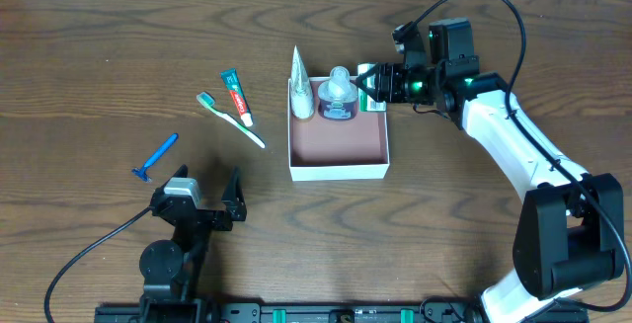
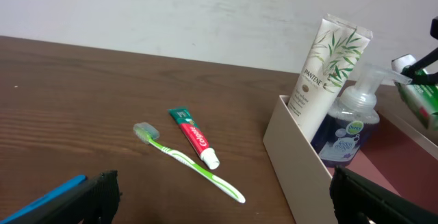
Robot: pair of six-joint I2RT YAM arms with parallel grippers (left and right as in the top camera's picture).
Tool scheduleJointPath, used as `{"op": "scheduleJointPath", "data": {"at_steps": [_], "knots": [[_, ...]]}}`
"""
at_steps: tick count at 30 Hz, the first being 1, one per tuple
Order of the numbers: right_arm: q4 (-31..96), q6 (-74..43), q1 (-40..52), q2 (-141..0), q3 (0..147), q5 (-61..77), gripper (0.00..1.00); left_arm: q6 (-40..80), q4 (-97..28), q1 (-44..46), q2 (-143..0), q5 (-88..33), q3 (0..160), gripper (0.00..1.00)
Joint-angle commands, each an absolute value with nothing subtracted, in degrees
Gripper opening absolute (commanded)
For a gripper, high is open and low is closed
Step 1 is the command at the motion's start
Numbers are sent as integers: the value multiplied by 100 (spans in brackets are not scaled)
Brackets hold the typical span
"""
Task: Pack container
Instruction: 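Lift the Dettol bar and carry it over the box's right side, then lower the bar into the box front and open the right gripper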
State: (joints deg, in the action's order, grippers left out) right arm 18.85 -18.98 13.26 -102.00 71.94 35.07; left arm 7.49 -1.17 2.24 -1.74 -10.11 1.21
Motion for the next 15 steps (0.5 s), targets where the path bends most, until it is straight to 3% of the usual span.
{"op": "scheduleJointPath", "data": {"at_steps": [1,5,15], "knots": [[1844,-1922,1352,-10235,7210,3531,64,740,-316,193,-174,-1072,23,98],[1844,-1922,1352,-10235,7210,3509,70,740,-316,193,-174,-1072,23,98],[1839,-1925,1345,-10235,7210,3514,70,740,-316,193,-174,-1072,23,98]]}}
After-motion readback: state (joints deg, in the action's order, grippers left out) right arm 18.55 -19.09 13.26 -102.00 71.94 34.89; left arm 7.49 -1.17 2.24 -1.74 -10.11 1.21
